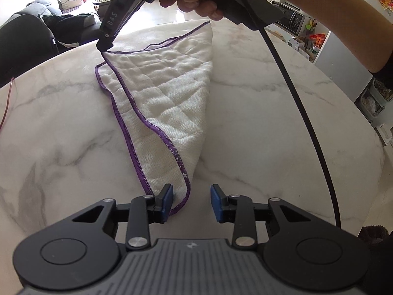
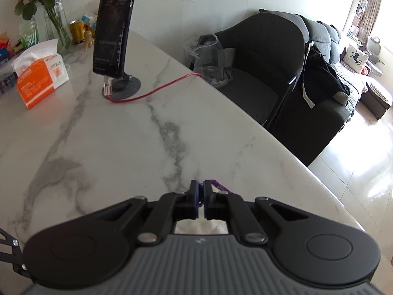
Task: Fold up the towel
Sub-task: 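Lift the held corner and carry it across the towel toward the opposite corner, then lower the corner onto the opposite corner and open the right gripper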
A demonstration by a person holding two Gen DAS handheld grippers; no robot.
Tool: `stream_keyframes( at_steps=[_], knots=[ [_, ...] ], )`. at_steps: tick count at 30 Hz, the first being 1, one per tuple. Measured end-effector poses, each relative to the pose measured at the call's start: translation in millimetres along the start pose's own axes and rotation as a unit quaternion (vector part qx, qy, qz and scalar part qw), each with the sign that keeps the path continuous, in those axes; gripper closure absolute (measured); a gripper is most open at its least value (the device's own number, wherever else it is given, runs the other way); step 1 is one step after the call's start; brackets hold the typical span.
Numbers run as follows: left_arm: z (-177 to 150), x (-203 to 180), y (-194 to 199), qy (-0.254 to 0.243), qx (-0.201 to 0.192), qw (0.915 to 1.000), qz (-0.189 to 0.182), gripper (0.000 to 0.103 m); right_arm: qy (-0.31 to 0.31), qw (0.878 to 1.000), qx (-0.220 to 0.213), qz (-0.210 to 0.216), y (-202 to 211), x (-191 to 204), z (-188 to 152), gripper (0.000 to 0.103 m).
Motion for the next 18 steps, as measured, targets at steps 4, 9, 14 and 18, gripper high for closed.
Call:
stream_keyframes(
  at_steps=[4,9,14,18],
  knots=[
    [0,4,3,0.006,0.002,0.9999,0.013,0.068,-0.005,1.000,0.001,-0.003,-2,-5,0,0.099],
    [2,8,7,-0.001,0.004,0.9997,0.024,0.068,-0.002,1.000,0.012,-0.005,-9,-7,-3,0.099],
    [-1,9,5,-0.003,0.011,0.9996,0.026,0.068,-0.008,1.000,0.016,-0.006,-20,-8,-3,0.099],
    [-2,11,7,0.003,0.011,0.9996,0.028,0.068,-0.008,1.000,0.021,-0.014,-30,-10,-3,0.099]
  ],
)
Point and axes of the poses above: each gripper's, at about its wrist camera, not at the fingertips, and y roughly against the way its jaws point, x to its left, z to its top, the point moved 9 cm from there along -y, roughly the way its jaws point, and after that the axes turned 12 degrees about -x, right-handed, at the moved point
